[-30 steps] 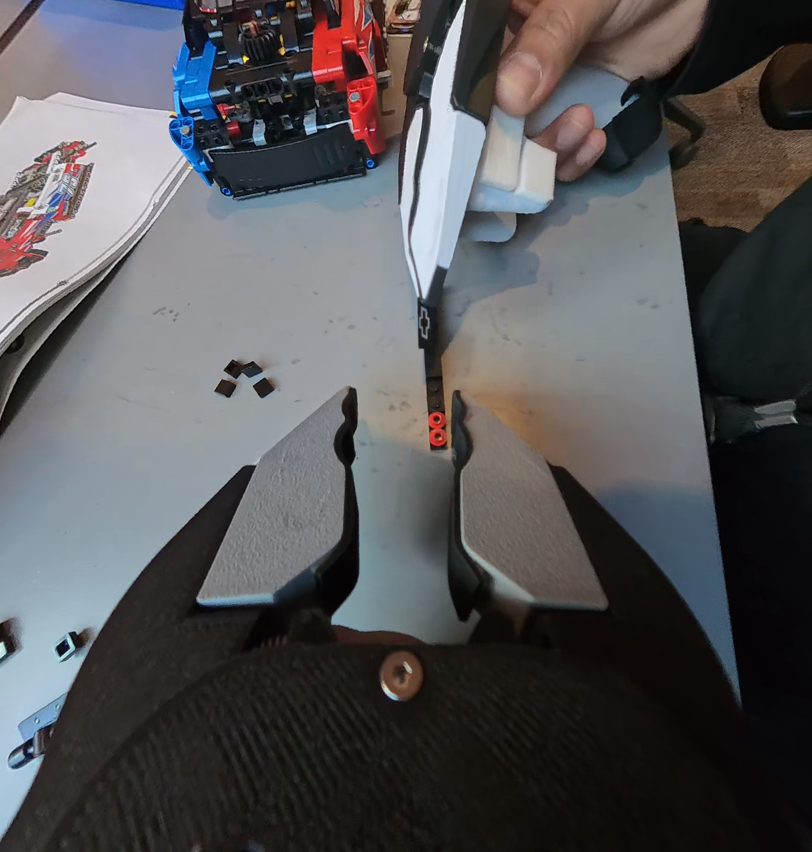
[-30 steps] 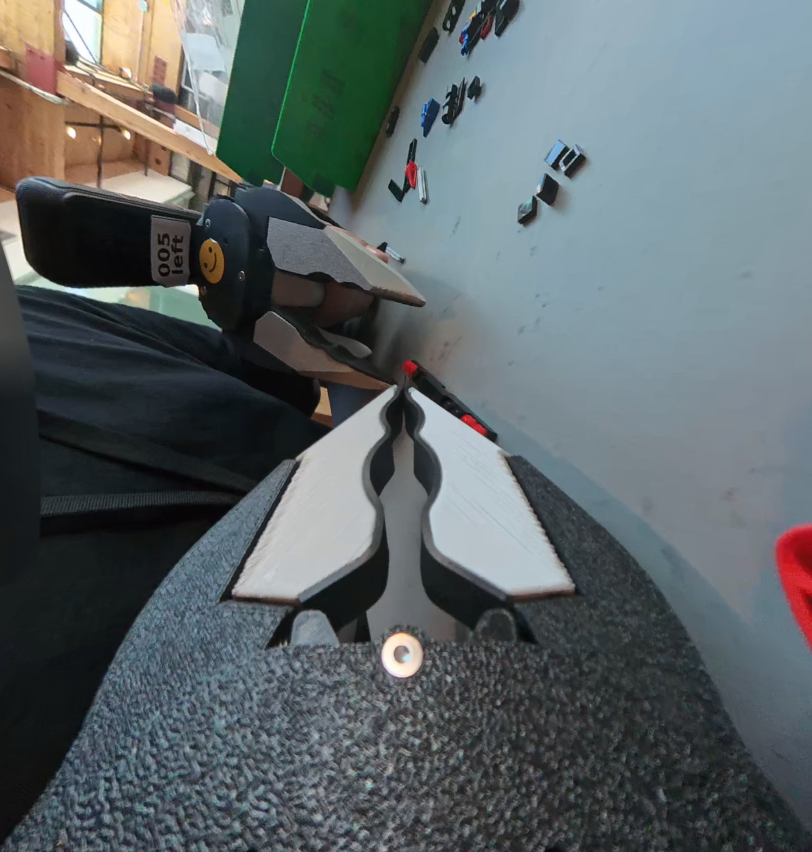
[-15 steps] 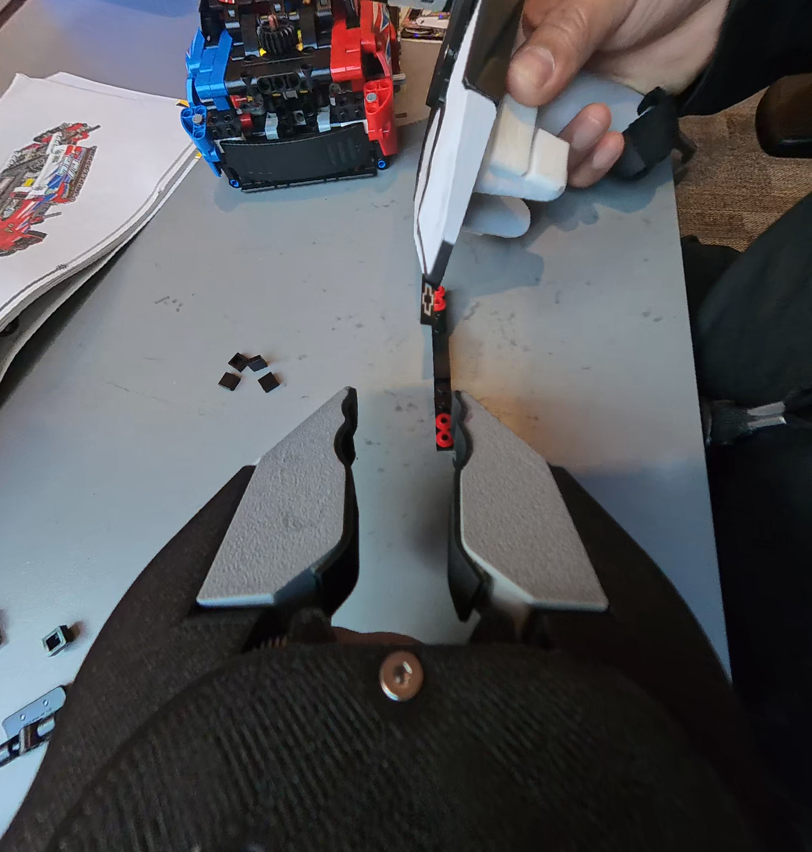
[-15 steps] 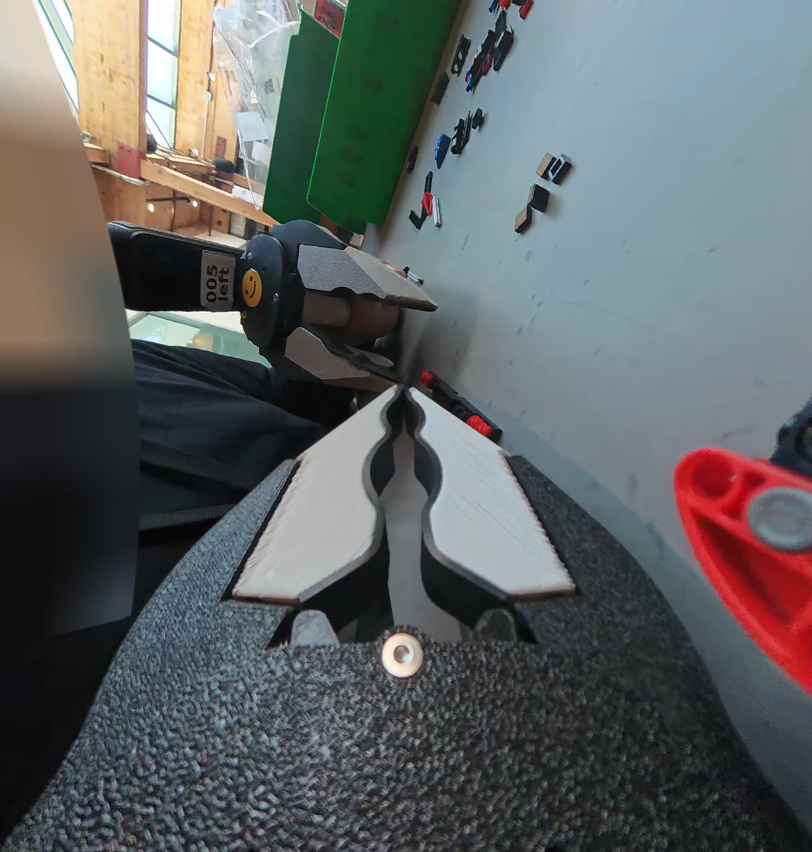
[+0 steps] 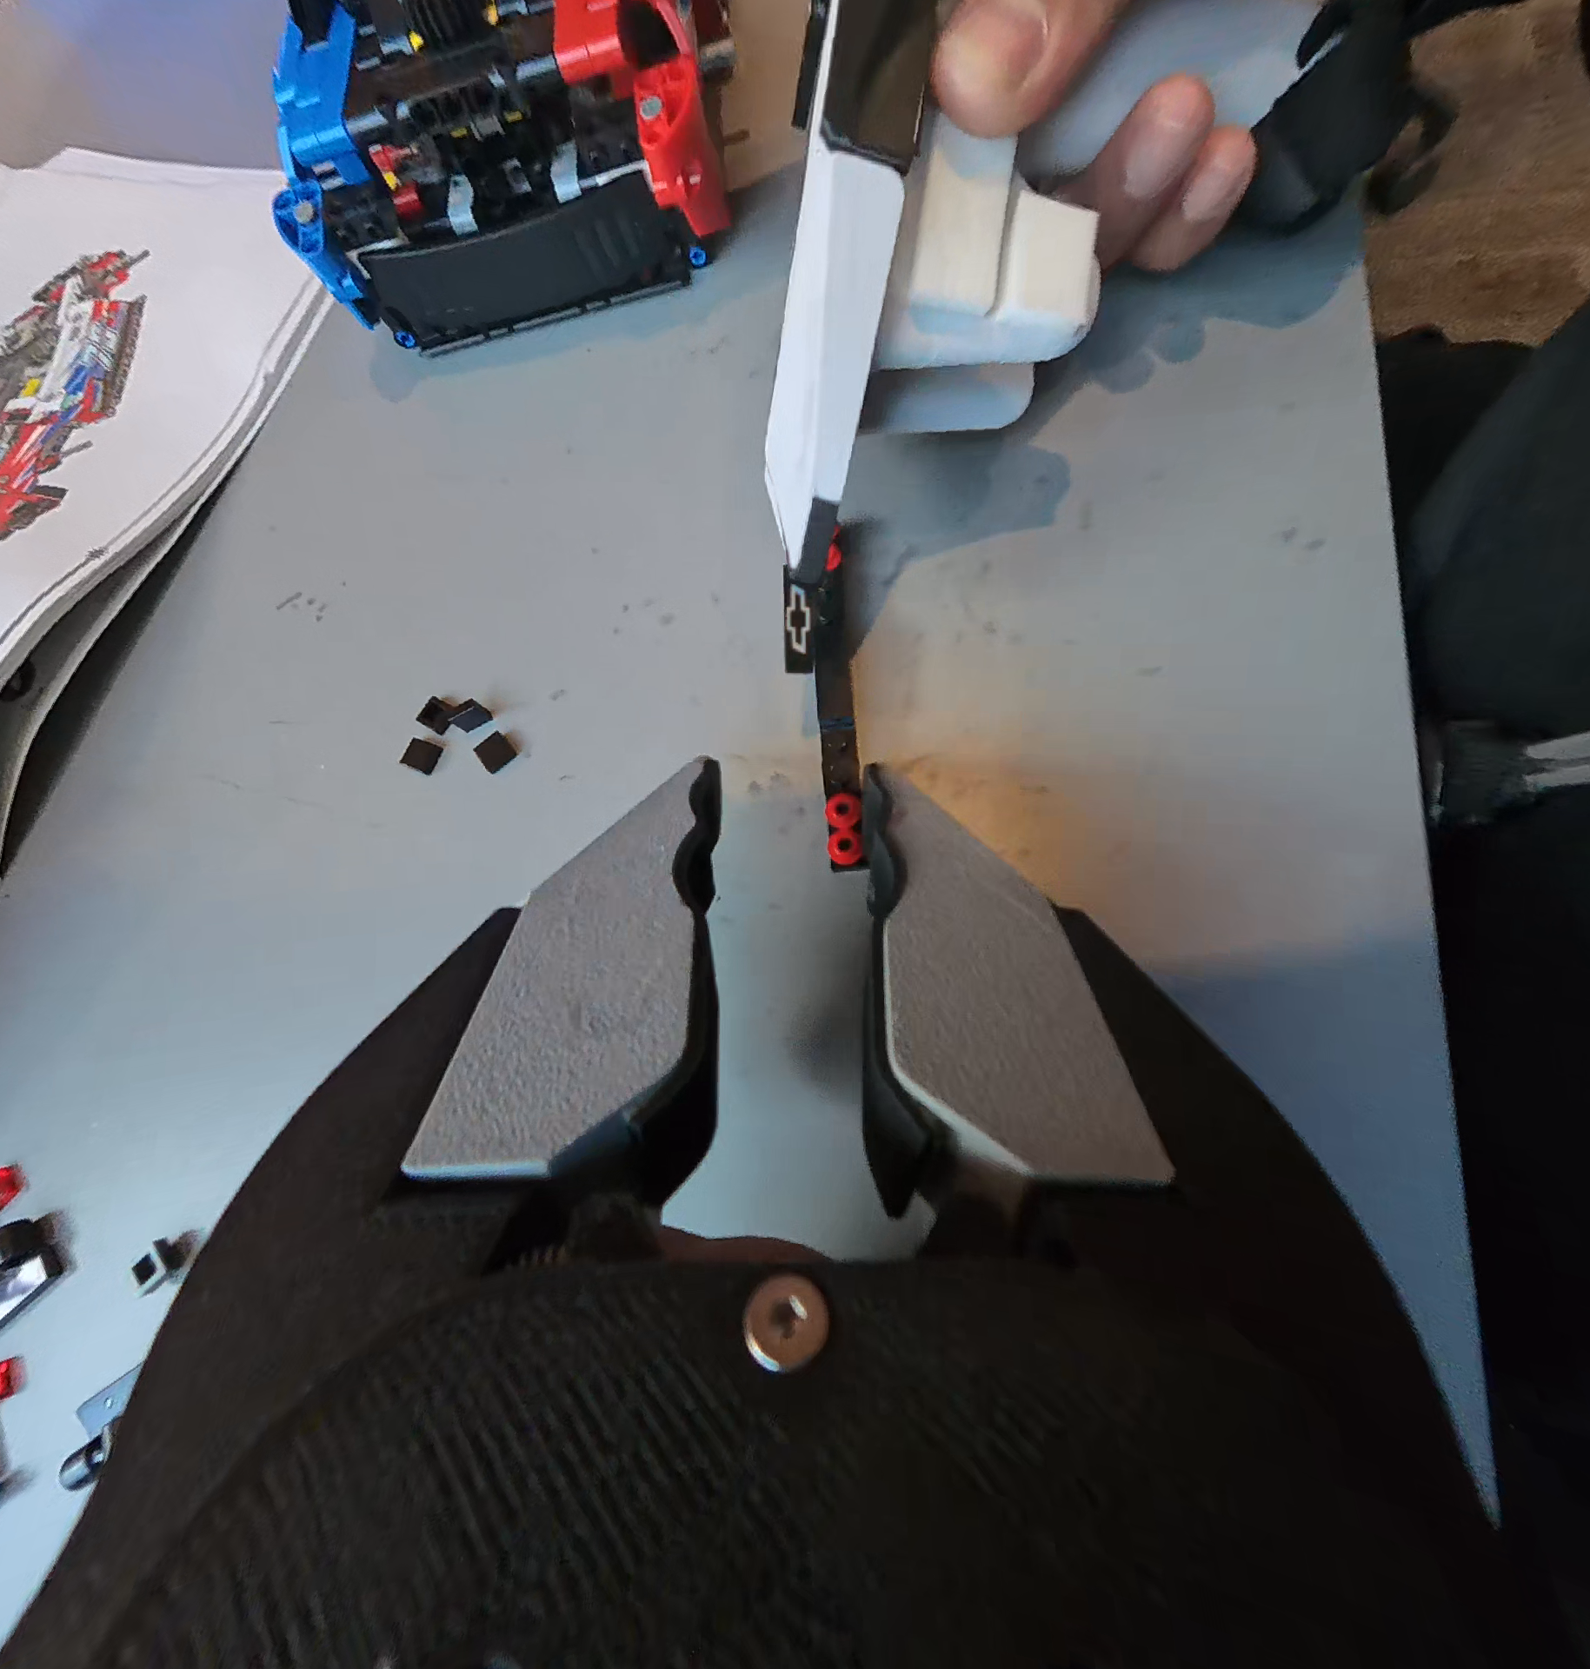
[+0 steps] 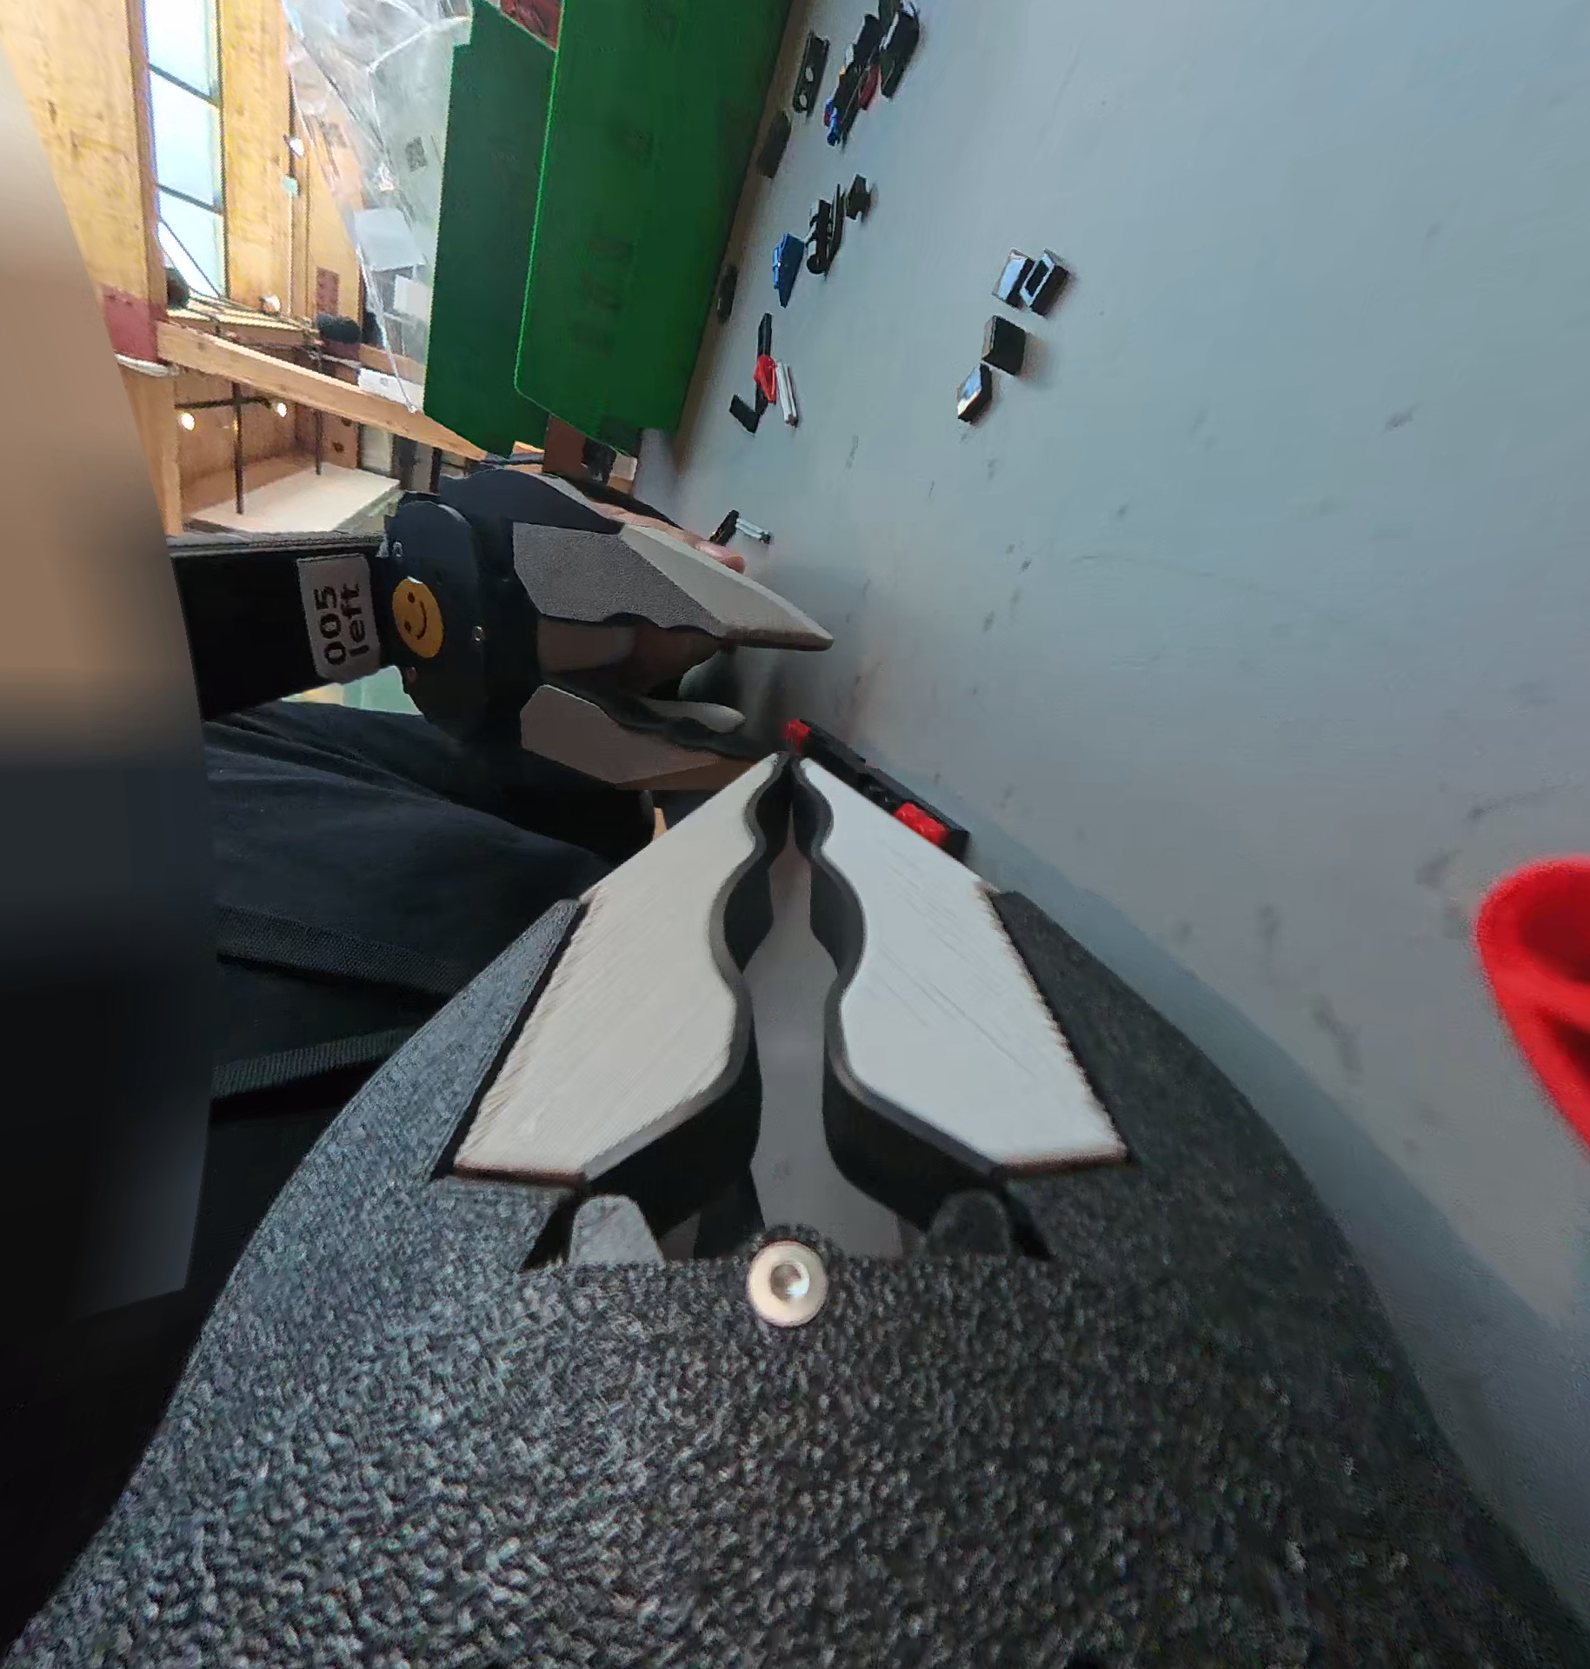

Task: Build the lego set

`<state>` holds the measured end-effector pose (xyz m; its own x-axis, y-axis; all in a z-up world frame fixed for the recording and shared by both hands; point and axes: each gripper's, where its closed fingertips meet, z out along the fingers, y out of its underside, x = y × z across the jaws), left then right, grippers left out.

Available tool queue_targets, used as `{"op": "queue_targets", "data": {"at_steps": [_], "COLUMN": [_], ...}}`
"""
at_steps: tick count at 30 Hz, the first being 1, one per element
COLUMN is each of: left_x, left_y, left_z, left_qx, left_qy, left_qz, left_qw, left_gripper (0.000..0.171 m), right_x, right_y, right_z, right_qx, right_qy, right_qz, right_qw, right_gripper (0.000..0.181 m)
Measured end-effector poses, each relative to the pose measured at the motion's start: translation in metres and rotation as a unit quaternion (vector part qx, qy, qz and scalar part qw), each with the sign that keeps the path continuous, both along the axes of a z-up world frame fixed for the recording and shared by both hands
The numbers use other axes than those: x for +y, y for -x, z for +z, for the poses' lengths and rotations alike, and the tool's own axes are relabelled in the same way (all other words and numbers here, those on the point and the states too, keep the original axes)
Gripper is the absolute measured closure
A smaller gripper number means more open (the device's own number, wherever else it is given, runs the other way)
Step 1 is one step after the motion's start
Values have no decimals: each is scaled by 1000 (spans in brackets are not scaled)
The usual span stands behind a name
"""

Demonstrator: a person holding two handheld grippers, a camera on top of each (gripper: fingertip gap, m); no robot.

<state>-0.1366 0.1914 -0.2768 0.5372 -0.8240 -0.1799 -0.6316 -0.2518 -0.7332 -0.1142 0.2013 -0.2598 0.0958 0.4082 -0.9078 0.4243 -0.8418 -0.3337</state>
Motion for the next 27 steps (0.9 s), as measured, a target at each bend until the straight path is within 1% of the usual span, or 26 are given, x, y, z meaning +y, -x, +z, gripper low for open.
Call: {"op": "queue_targets", "data": {"at_steps": [2,9,12,14,21,27], "left_x": [1,-5,-2,-1,-1,-3], "left_y": [-2,-10,-8,-7,-9,-11], "left_z": [-1,3,1,-3,1,0], "left_qx": [1,-5,6,17,0,3], "left_qy": [2,-10,-13,-4,-7,-7], "left_qz": [-1,-27,-15,-10,-11,-19], "left_qw": [1000,1000,1000,1000,1000,1000], "left_gripper": [146,145,152,152,152,154], "right_x": [-2,-5,-8,-9,-8,-6], "right_y": [0,0,0,1,2,3], "right_z": [-2,1,0,-1,-4,-5], "right_qx": [-12,-33,-38,-41,-51,-58], "right_qy": [-10,-12,-4,-5,0,1], "right_qz": [4,10,11,12,4,3], "right_qw": [1000,999,999,999,999,998], "right_gripper": [181,181,181,181,181,181]}}
